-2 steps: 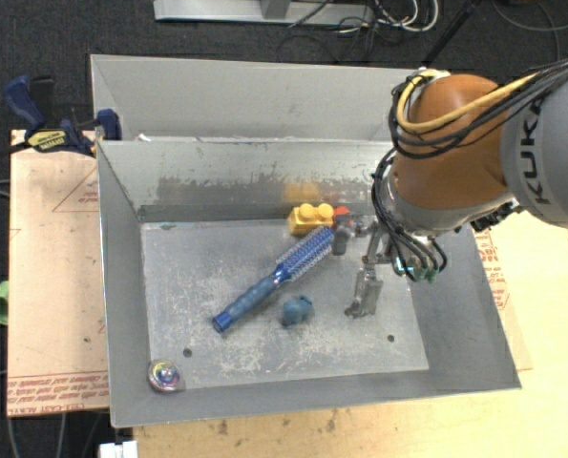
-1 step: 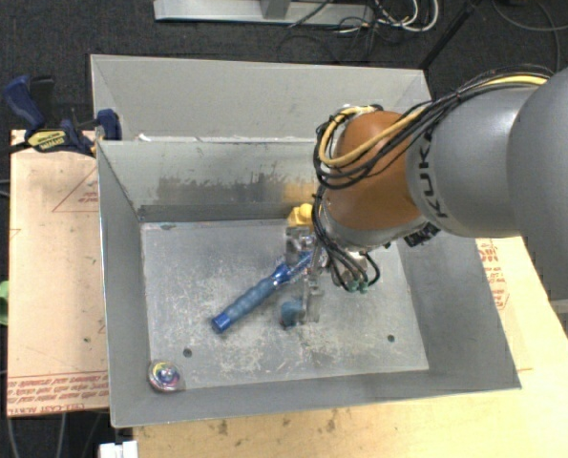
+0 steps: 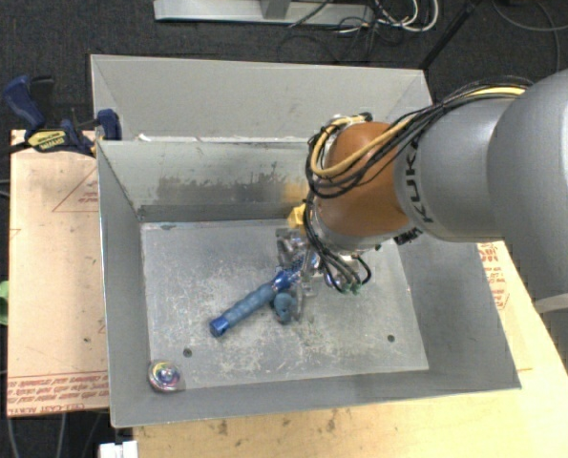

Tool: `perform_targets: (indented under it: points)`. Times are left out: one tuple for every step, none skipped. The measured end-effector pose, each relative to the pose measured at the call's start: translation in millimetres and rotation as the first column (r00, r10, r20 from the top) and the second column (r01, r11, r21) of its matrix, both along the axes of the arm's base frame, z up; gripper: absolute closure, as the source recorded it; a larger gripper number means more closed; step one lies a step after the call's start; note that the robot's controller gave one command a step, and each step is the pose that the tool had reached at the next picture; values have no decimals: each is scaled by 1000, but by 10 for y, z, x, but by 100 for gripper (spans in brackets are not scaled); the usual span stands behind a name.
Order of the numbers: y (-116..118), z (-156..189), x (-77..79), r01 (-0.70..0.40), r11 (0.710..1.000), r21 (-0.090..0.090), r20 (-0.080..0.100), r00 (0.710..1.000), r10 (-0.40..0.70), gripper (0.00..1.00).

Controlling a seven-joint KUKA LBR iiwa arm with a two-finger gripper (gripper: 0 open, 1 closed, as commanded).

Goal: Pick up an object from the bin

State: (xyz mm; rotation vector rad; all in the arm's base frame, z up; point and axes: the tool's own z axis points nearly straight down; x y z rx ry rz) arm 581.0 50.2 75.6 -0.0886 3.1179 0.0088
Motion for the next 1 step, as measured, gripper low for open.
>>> perform_targets:
  points:
    - [-17, 25, -11, 0, 1000, -3, -11, 1000, 0, 100]
